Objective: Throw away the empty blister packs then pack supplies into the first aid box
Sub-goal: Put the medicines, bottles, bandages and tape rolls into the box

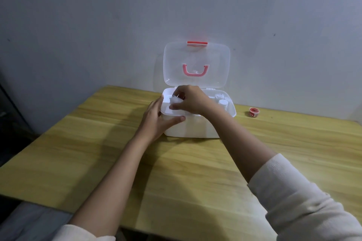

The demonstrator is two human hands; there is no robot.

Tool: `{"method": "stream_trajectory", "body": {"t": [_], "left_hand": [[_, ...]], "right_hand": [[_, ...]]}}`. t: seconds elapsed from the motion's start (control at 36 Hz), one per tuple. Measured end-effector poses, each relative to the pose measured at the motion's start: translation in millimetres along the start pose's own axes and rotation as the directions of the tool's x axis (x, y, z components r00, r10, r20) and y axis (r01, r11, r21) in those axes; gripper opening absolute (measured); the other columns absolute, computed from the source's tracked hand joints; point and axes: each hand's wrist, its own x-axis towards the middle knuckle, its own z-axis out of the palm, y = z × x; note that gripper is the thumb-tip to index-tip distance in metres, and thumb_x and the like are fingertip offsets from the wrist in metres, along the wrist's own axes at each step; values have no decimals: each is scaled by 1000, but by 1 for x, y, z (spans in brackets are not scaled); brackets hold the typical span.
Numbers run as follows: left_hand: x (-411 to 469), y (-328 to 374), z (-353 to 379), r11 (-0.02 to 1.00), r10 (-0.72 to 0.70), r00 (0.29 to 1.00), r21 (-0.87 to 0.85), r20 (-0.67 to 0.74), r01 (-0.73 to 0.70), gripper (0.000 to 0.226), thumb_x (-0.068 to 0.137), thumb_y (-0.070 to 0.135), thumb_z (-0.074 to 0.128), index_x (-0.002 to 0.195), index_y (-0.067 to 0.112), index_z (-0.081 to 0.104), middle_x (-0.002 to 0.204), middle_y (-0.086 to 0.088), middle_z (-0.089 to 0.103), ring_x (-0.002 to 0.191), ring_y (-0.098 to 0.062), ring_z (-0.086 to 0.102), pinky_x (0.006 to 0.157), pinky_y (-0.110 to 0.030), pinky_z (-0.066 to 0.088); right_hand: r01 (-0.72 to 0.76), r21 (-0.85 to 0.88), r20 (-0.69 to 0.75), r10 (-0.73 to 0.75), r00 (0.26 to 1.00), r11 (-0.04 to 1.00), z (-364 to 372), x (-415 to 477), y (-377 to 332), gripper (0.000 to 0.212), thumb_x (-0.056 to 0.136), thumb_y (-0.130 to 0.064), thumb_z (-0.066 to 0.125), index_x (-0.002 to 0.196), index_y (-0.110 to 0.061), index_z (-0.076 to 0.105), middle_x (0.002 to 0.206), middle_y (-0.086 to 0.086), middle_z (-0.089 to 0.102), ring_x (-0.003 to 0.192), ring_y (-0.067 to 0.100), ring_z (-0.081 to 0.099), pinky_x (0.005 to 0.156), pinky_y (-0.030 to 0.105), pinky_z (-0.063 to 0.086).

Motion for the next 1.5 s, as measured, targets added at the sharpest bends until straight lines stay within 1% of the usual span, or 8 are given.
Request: {"method": "stream_trajectory", "body": {"t": [0.28, 0.53, 0.72, 0.81, 0.86, 0.97, 1.11, 1.5], "left_hand": [[6, -10, 1, 998, 19, 1000, -63, -19, -20, 98, 73, 28, 85, 153, 13, 31, 159, -4, 32, 143, -16, 35, 103, -20, 31], [1, -14, 8, 991, 56, 998, -125, -7, -56, 110, 55, 71, 76, 148, 29, 36, 150, 3, 42, 136, -15, 43, 110, -42, 43], [3, -17, 22, 979, 46, 996, -194, -80, -61, 90, 82, 34, 76, 155, 22, 24, 160, 5, 25, 134, 1, 26, 111, -24, 26], [4, -17, 26, 974, 29, 993, -222, -115, -54, 86, 83, 31, 76, 153, 21, 27, 159, 4, 29, 134, 0, 29, 111, -23, 27], [4, -17, 28, 971, 29, 991, -232, -129, -58, 89, 80, 34, 79, 153, 22, 28, 158, 4, 31, 136, -1, 30, 111, -24, 28], [3, -15, 30, 967, 25, 990, -248, -139, -59, 100, 67, 50, 74, 152, 23, 29, 157, 5, 32, 141, -7, 32, 110, -24, 30], [3, -18, 29, 969, 44, 989, -235, -138, -76, 109, 58, 63, 69, 152, 24, 30, 151, 13, 34, 136, -1, 33, 102, -16, 29], [3, -18, 26, 972, 28, 994, -227, -108, -52, 111, 57, 67, 68, 152, 26, 29, 157, 5, 34, 144, -12, 33, 117, -38, 32]], "right_hand": [[101, -72, 22, -100, 995, 992, -1, -2, 4, 26, 72, -10, 72, 97, -6, 67, 99, 7, 68, 81, 13, 54, 70, 19, 41], [192, 131, -249, -155, 956, 973, -23, -14, 5, 21, 82, -8, 65, 103, -3, 67, 104, 9, 70, 93, 16, 65, 82, 14, 49], [79, 339, -633, 165, 757, 937, -52, -49, 79, 15, 88, -8, 56, 97, -5, 67, 95, 8, 70, 84, 10, 61, 72, 6, 46], [-103, 383, -632, 341, 696, 918, -51, -60, 134, 21, 90, -13, 52, 106, -5, 65, 108, 11, 68, 93, 17, 62, 83, 33, 54], [-208, 373, -568, 400, 720, 904, -47, -64, 162, 27, 92, -16, 48, 115, -7, 59, 120, 13, 60, 103, 28, 62, 90, 38, 50], [-350, 235, -444, 421, 791, 907, -41, -61, 197, 38, 95, -14, 45, 130, -2, 47, 141, 16, 40, 122, 27, 49, 87, 11, 29], [-411, 133, -301, 432, 850, 902, -41, -50, 216, 45, 97, -22, 42, 138, -5, 38, 151, 13, 29, 132, 28, 41, 111, 34, 28], [-124, 123, -266, 153, 952, 985, -8, -98, 186, 33, 95, -20, 49, 123, -5, 54, 123, 12, 49, 107, 17, 51, 85, 6, 30]]}}
